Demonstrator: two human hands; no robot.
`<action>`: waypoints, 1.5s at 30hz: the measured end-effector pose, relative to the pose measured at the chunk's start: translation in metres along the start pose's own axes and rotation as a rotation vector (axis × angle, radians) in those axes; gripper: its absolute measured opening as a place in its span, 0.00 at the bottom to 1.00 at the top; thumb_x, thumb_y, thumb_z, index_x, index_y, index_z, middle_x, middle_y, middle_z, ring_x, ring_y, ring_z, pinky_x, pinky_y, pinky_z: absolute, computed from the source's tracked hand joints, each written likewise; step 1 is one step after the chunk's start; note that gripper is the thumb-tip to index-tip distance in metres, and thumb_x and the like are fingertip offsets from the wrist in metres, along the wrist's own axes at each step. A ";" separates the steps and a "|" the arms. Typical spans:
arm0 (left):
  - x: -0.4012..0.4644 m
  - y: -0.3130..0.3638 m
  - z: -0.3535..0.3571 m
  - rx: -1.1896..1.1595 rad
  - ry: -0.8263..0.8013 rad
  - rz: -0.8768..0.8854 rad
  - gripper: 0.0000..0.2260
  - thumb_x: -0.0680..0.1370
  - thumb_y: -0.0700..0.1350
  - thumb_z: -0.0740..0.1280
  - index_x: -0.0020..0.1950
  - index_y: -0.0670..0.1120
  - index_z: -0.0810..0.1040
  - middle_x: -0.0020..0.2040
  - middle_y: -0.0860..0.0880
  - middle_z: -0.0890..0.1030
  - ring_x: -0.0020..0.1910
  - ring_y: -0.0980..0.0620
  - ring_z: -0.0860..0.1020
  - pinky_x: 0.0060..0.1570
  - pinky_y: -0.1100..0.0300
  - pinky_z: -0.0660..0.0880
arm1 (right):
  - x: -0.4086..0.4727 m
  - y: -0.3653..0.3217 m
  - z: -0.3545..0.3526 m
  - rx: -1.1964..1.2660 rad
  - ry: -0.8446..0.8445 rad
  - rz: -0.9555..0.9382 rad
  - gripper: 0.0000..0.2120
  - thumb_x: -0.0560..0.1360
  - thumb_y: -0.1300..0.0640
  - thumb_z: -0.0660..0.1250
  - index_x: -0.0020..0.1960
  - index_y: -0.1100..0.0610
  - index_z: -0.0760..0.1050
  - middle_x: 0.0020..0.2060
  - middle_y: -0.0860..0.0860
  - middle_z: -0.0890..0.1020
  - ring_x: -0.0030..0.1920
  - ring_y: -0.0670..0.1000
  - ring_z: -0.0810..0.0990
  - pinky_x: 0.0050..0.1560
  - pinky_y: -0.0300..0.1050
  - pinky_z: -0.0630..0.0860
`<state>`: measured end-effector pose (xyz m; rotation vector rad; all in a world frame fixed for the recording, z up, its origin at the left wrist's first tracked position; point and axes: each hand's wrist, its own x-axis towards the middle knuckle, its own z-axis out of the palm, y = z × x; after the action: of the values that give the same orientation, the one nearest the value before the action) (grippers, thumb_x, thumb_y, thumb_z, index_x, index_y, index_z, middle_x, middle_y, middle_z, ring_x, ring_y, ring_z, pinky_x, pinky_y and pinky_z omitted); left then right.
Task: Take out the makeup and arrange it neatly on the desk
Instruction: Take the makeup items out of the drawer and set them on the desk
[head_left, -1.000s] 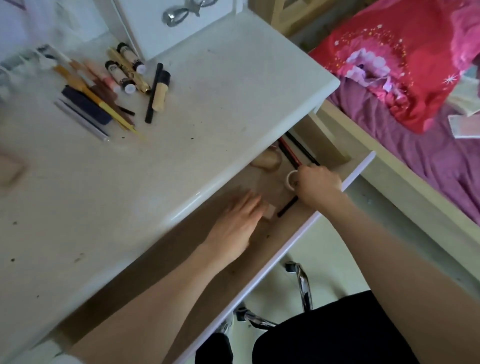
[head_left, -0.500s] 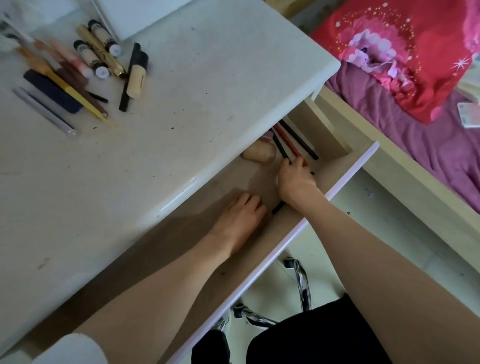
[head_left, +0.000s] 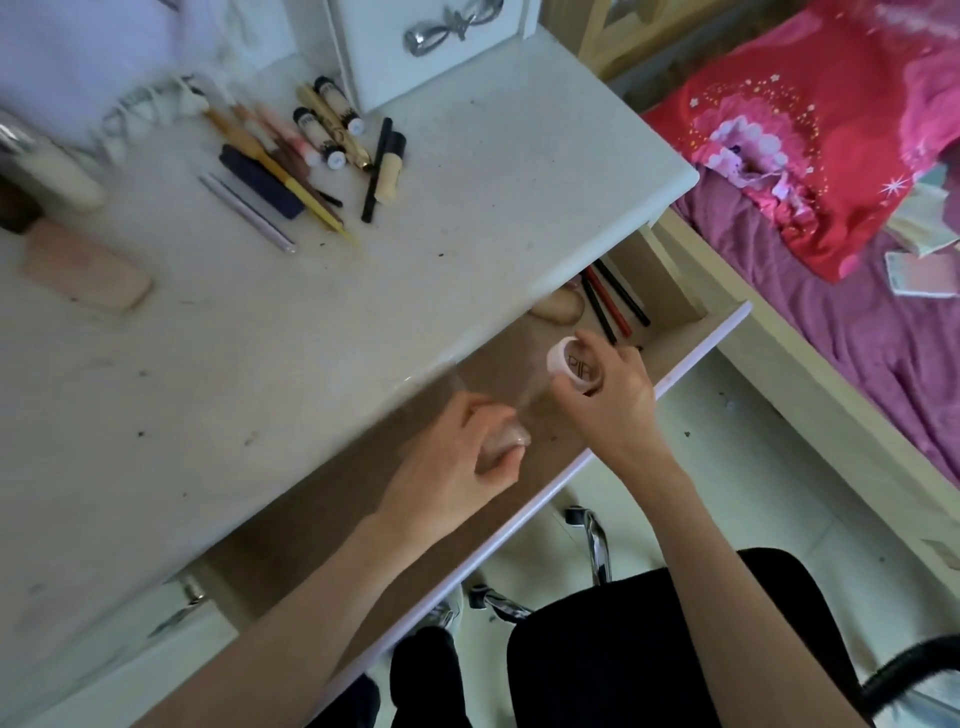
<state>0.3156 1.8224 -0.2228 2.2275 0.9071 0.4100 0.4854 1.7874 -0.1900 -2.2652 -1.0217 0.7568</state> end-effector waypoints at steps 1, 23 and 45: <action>-0.006 0.000 -0.011 -0.025 0.041 0.001 0.16 0.74 0.53 0.63 0.56 0.45 0.77 0.54 0.47 0.74 0.44 0.55 0.76 0.43 0.61 0.77 | -0.009 -0.008 0.002 0.056 0.018 -0.006 0.24 0.74 0.53 0.66 0.69 0.51 0.68 0.54 0.49 0.68 0.51 0.45 0.72 0.52 0.32 0.66; -0.213 -0.175 -0.238 0.398 0.591 -0.621 0.14 0.70 0.46 0.69 0.54 0.45 0.76 0.54 0.45 0.77 0.54 0.44 0.70 0.54 0.53 0.59 | -0.111 -0.242 0.251 -0.248 -0.388 -0.658 0.29 0.72 0.50 0.70 0.69 0.55 0.66 0.60 0.51 0.72 0.59 0.52 0.67 0.56 0.35 0.61; -0.236 -0.280 -0.323 0.191 0.705 -0.859 0.11 0.76 0.40 0.65 0.58 0.41 0.76 0.63 0.43 0.74 0.64 0.43 0.69 0.63 0.63 0.58 | -0.118 -0.267 0.312 -0.301 -0.136 -0.787 0.19 0.74 0.64 0.66 0.64 0.67 0.71 0.64 0.61 0.74 0.64 0.62 0.73 0.67 0.55 0.66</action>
<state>-0.1536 1.9560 -0.1950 1.6023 2.2077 0.7091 0.0795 1.9204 -0.1994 -1.7870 -2.0195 0.4267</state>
